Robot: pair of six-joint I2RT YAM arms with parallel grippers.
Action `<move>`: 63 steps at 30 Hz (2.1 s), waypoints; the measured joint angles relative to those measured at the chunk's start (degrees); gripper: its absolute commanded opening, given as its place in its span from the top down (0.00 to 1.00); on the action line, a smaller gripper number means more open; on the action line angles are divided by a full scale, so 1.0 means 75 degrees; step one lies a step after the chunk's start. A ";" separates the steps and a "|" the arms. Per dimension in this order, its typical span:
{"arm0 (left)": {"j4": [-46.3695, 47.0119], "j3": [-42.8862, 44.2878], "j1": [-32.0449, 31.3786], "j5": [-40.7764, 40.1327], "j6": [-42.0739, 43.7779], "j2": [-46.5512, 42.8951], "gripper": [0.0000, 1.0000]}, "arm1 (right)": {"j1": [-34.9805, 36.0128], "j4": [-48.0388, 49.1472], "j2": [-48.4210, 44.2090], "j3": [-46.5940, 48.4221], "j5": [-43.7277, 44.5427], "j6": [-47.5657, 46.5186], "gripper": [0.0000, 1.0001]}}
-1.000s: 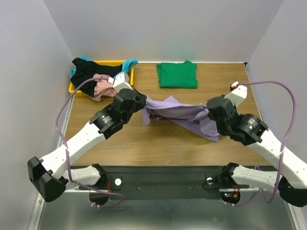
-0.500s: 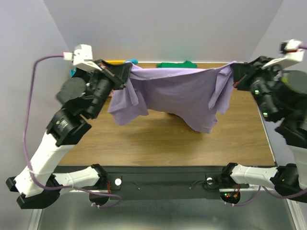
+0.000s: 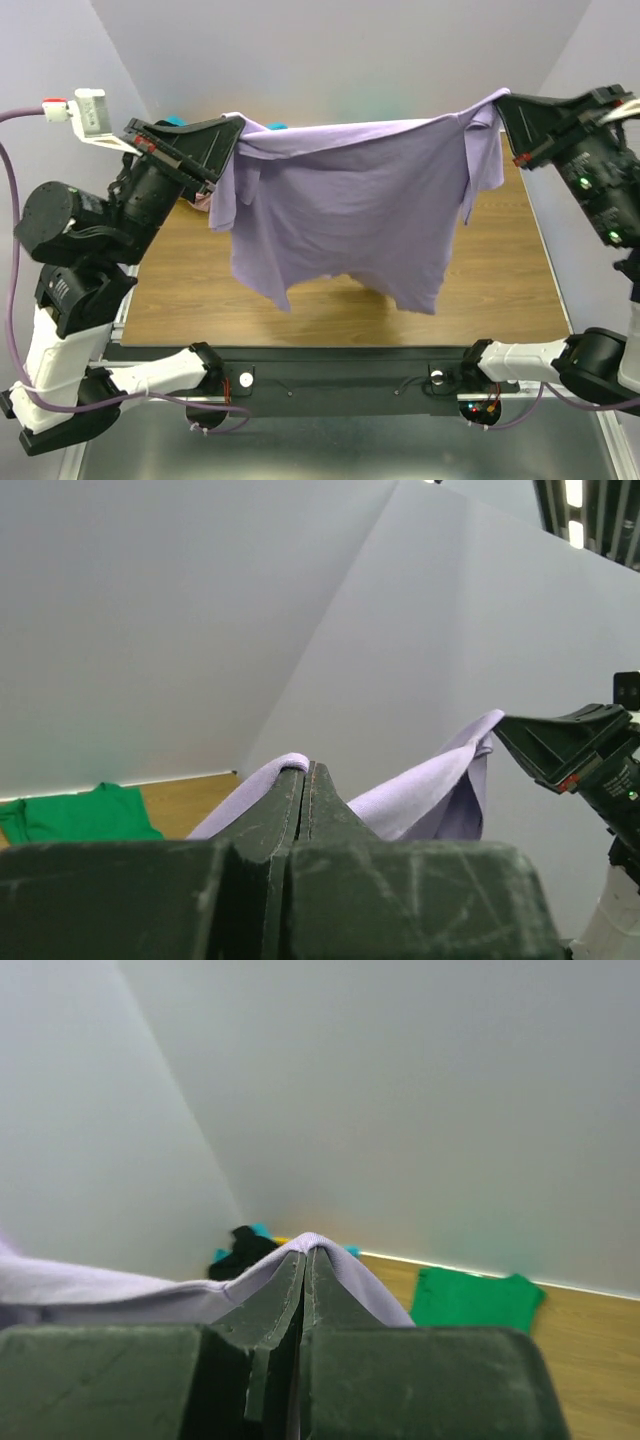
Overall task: Fold and stack the t-shirts
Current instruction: Flatten the tshirt out
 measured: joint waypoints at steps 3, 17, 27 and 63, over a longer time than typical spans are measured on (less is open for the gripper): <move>-0.0006 -0.0015 0.0000 -0.0533 0.0044 0.0233 1.00 | 0.0000 0.0318 0.0431 -0.0058 0.1221 -0.0373 1.00; 0.0181 -0.0670 0.2098 -0.0976 -0.0717 0.6193 0.02 | -0.3596 0.2288 0.4721 -0.2862 0.2993 -0.0813 0.89; -0.0670 -0.0289 0.2124 -0.0758 -0.0711 0.7597 0.02 | -0.4334 0.2439 0.5896 -0.3255 0.1955 -0.0152 0.00; 0.0020 -0.8513 0.2273 -0.1865 -0.3346 0.1116 0.02 | -0.4963 0.2390 0.2235 -1.1473 -0.1343 0.4284 0.00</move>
